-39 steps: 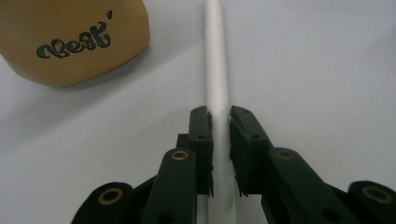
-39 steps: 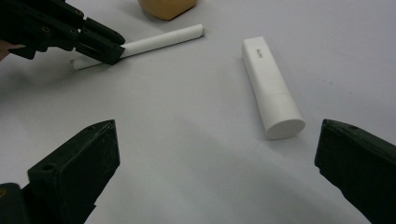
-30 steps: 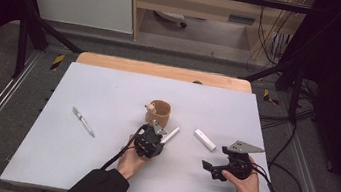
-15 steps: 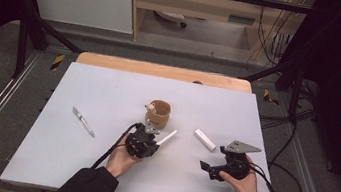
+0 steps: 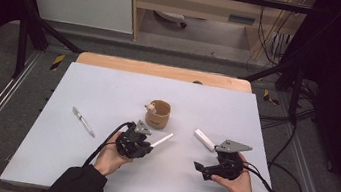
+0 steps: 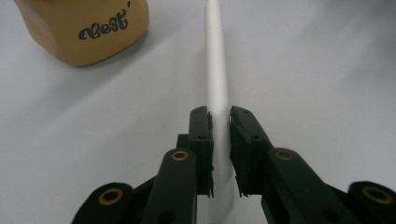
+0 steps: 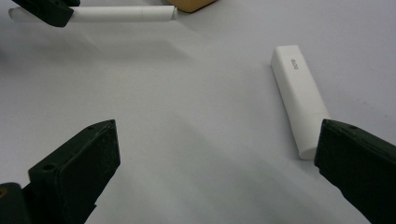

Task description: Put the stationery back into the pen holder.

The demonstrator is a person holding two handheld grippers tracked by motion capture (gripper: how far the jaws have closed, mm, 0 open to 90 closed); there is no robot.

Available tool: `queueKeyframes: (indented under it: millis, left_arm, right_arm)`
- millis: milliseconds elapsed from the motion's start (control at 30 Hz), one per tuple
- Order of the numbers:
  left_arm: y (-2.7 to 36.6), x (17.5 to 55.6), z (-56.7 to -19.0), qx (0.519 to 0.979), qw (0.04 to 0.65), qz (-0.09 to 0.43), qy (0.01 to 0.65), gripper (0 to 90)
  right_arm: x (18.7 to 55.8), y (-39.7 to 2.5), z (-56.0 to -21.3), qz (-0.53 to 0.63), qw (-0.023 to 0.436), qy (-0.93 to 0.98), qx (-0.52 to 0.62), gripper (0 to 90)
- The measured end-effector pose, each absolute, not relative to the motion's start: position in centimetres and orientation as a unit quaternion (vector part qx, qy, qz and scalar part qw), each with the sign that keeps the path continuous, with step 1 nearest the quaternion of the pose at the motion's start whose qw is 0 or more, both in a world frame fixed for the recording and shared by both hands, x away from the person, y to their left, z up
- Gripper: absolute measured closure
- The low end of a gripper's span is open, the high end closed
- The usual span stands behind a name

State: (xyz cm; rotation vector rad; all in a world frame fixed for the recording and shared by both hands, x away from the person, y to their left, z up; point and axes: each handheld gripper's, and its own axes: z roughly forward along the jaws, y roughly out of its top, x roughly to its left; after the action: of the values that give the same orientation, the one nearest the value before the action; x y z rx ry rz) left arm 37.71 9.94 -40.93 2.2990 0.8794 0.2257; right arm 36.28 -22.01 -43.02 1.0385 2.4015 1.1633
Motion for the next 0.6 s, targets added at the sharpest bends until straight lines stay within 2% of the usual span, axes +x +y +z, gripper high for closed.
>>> queueKeyframes:
  millis: [600]
  left_arm:
    - [12.0,37.3,-39.9,0.890,0.320,0.073,0.317,78.5]
  right_arm:
    - [36.0,-17.3,-42.0,0.374,0.159,0.867,0.290,1.4]
